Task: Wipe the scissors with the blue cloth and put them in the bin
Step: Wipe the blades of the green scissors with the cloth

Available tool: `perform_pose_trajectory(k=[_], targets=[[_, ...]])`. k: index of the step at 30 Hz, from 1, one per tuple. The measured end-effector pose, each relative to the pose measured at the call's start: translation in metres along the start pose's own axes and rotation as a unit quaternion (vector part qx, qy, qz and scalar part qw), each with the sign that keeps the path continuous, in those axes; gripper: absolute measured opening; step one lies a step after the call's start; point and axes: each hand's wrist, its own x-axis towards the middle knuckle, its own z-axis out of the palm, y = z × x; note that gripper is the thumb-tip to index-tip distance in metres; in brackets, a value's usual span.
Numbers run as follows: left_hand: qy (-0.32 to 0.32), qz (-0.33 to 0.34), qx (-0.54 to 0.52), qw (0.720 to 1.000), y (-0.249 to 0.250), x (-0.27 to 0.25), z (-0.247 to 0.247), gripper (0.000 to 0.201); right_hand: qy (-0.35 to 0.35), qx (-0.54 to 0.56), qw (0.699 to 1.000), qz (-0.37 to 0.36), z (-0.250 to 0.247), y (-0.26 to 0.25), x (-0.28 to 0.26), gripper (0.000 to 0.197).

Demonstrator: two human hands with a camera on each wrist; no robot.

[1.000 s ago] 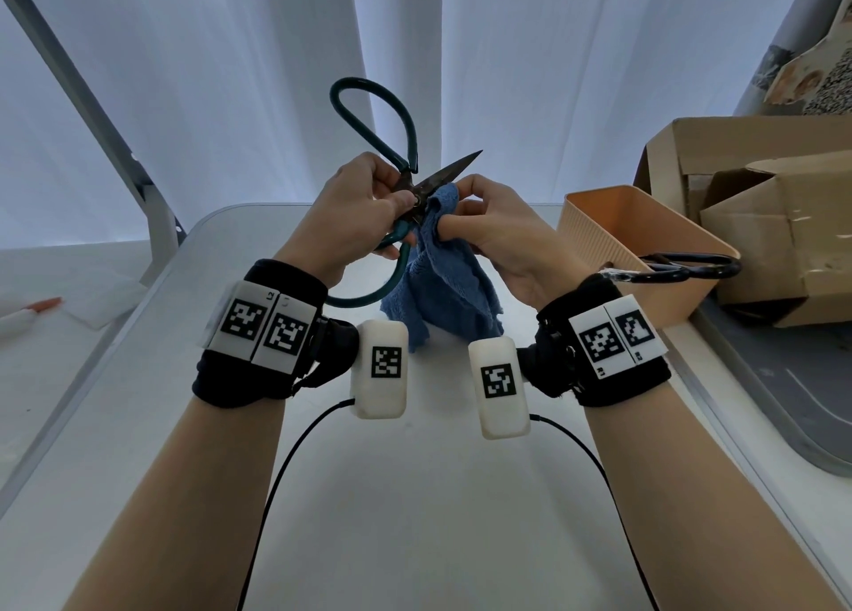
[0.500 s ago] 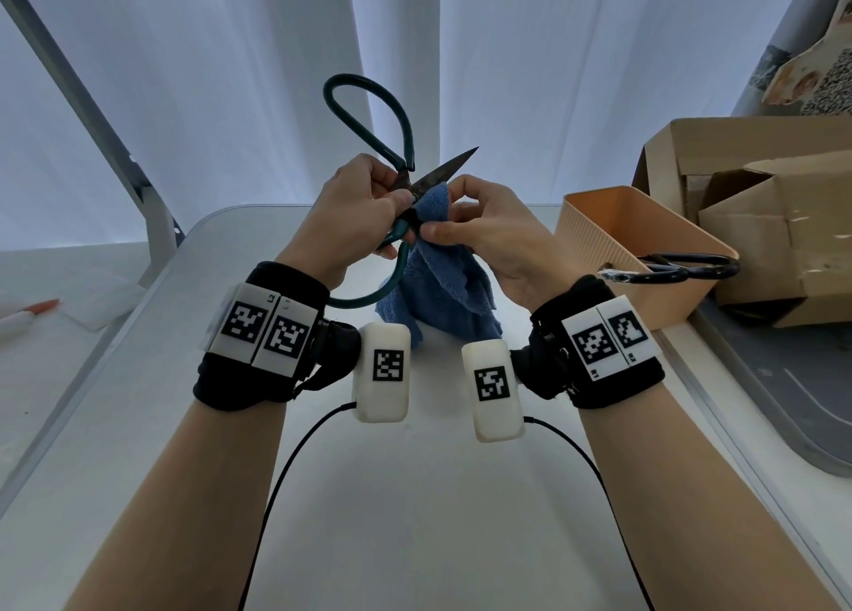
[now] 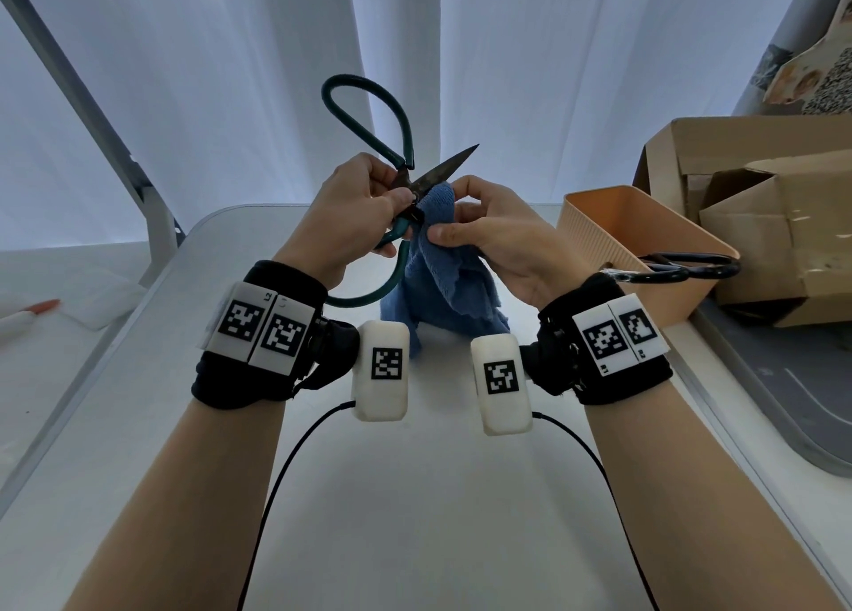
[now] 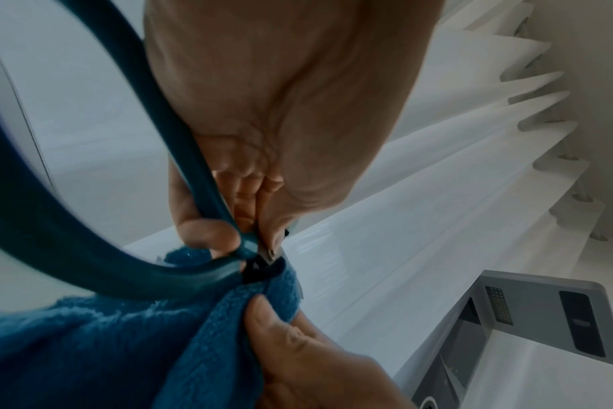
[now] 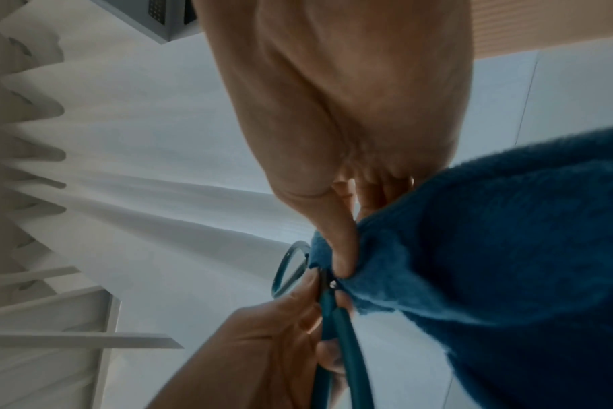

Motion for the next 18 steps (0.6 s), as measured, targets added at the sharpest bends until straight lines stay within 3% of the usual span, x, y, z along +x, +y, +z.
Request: perform_pose_trajectory(k=[6, 18], targets=[[0.004, 0.012, 0.008, 1.0, 0.001, 0.0, 0.001, 0.011, 0.027, -0.002, 1.0, -0.01, 0.007, 0.002, -0.001, 0.028], [0.009, 0.004, -0.016, 1.0, 0.002, 0.0, -0.011, 0.017, 0.014, 0.018, 1.0, -0.002, 0.009, 0.0, 0.001, 0.024]])
